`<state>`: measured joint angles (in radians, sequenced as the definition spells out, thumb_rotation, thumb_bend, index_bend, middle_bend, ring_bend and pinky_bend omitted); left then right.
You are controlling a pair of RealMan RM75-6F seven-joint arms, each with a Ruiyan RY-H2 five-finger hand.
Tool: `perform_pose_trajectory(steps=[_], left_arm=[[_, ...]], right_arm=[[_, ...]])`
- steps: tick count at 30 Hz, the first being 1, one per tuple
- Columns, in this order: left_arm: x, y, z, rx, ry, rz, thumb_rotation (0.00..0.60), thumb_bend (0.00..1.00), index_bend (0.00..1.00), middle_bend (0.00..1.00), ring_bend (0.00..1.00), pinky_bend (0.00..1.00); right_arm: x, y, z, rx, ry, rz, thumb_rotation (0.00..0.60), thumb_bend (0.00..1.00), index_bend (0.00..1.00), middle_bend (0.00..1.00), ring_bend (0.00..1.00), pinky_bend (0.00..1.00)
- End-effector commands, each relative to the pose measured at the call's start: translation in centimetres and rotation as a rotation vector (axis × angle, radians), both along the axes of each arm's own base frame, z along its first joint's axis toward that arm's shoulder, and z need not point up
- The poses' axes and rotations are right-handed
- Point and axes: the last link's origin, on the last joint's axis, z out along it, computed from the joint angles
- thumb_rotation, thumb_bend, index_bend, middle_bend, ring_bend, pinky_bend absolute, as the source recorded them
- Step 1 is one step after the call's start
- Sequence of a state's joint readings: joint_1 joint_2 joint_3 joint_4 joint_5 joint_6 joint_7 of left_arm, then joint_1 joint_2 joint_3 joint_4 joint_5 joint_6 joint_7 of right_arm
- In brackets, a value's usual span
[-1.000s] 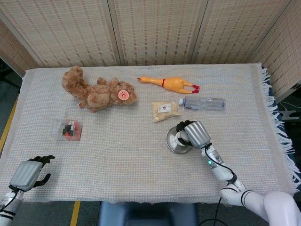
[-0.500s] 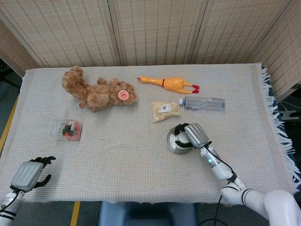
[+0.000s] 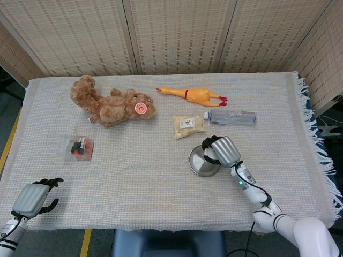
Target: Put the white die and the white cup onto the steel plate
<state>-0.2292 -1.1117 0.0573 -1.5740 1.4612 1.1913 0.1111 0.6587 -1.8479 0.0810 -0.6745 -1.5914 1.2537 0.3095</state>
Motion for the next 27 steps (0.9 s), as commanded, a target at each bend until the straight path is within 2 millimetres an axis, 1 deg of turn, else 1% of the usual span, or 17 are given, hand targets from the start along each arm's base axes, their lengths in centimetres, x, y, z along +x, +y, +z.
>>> perform_pose_trajectory(steps=[1, 7, 18, 20, 25, 27], left_arm=[[0.0, 0.0, 0.0, -0.001, 0.001, 0.001, 0.600, 0.36, 0.24, 0.33, 0.30, 0.45], [0.0, 0.0, 0.0, -0.003, 0.003, 0.000, 0.600, 0.36, 0.24, 0.33, 0.30, 0.45], [-0.1, 0.0, -0.1, -0.006, 0.005, 0.003, 0.600, 0.36, 0.24, 0.33, 0.30, 0.45], [-0.1, 0.0, -0.1, -0.007, 0.005, 0.003, 0.600, 0.36, 0.24, 0.33, 0.30, 0.45], [0.0, 0.0, -0.1, -0.006, 0.003, 0.004, 0.600, 0.36, 0.24, 0.33, 0.30, 0.45], [-0.1, 0.0, -0.1, -0.007, 0.004, 0.004, 0.600, 0.36, 0.24, 0.33, 0.30, 0.45]], right_arm=[[0.2, 0.2, -0.6, -0.060, 0.023, 0.039, 0.600, 0.16, 0.52, 0.51, 0.54, 0.68], [-0.4, 0.6, -1.6, 0.130, -0.127, -0.066, 0.600, 0.16, 0.52, 0.51, 0.54, 0.68], [-0.1, 1.1, -1.6, 0.294, -0.253, -0.136, 0.600, 0.16, 0.52, 0.51, 0.54, 0.68], [-0.1, 0.9, -1.3, 0.273, -0.234, -0.122, 0.600, 0.16, 0.52, 0.51, 0.54, 0.68], [-0.1, 0.1, -0.7, 0.106, -0.105, -0.022, 0.600, 0.16, 0.52, 0.51, 0.54, 0.68], [-0.2, -0.1, -0.7, 0.063, -0.078, -0.002, 0.600, 0.16, 0.52, 0.51, 0.54, 0.68]])
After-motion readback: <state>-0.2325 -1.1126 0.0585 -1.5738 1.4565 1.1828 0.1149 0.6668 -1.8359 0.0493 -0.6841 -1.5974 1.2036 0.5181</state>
